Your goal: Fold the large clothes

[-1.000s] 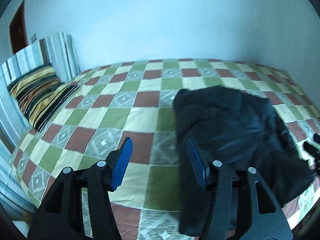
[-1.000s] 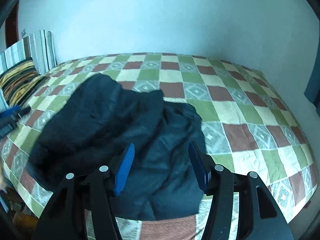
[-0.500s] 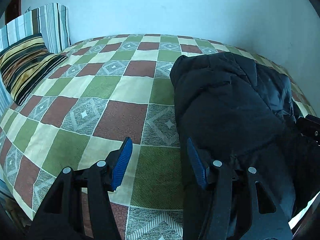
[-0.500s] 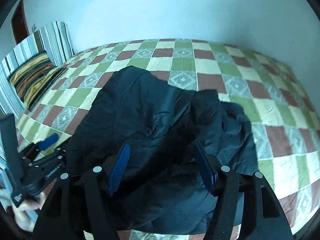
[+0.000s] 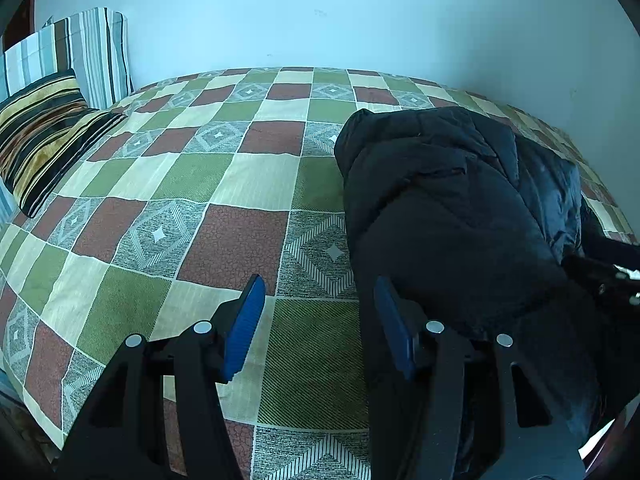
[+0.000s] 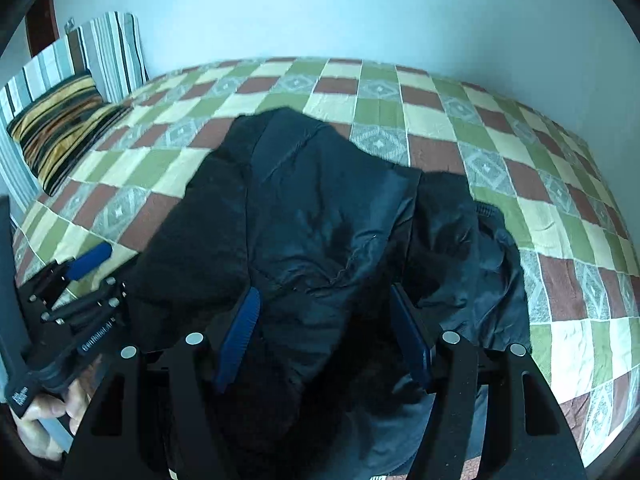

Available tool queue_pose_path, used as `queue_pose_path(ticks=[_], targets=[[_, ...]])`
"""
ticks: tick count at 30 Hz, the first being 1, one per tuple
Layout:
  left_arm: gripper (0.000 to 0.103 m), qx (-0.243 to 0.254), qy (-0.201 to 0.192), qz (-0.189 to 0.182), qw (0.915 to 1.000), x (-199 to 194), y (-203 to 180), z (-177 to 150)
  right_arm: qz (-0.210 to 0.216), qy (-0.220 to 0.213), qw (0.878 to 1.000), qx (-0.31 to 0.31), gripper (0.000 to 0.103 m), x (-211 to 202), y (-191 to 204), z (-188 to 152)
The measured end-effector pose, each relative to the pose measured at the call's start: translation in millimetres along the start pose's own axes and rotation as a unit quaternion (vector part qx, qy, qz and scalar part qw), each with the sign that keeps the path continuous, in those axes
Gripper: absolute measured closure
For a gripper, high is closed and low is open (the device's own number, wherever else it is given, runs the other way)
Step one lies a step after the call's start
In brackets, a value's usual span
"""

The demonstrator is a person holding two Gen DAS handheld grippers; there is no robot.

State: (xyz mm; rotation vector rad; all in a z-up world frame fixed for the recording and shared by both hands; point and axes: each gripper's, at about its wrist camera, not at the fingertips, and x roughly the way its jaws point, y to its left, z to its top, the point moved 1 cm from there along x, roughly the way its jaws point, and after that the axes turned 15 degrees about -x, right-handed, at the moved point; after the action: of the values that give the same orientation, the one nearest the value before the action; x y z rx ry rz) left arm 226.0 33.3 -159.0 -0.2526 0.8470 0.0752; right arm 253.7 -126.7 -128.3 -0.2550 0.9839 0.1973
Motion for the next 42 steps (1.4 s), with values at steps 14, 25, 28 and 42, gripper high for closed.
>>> queue_pose_path(ticks=[14, 25, 28, 42], targets=[[0.046, 0.008, -0.001, 0.001, 1.0000, 5, -8, -1, 0.036, 0.009, 0.999, 0.016, 0.063, 13, -3, -11], [0.046, 0.011, -0.001, -0.032, 0.9994, -13, -23, 13, -0.040, -0.077, 0.996, -0.015, 0.098, -41, -15, -1], [0.046, 0.025, -0.005, -0.061, 0.9978, -23, -45, 15, -0.063, -0.081, 0.995, -0.014, 0.098, -50, -34, -4], [0.039, 0.127, 0.025, -0.077, 0.9886, 13, -141, -25, -0.047, 0.006, 0.996, 0.079, 0.097, 20, -120, -85]])
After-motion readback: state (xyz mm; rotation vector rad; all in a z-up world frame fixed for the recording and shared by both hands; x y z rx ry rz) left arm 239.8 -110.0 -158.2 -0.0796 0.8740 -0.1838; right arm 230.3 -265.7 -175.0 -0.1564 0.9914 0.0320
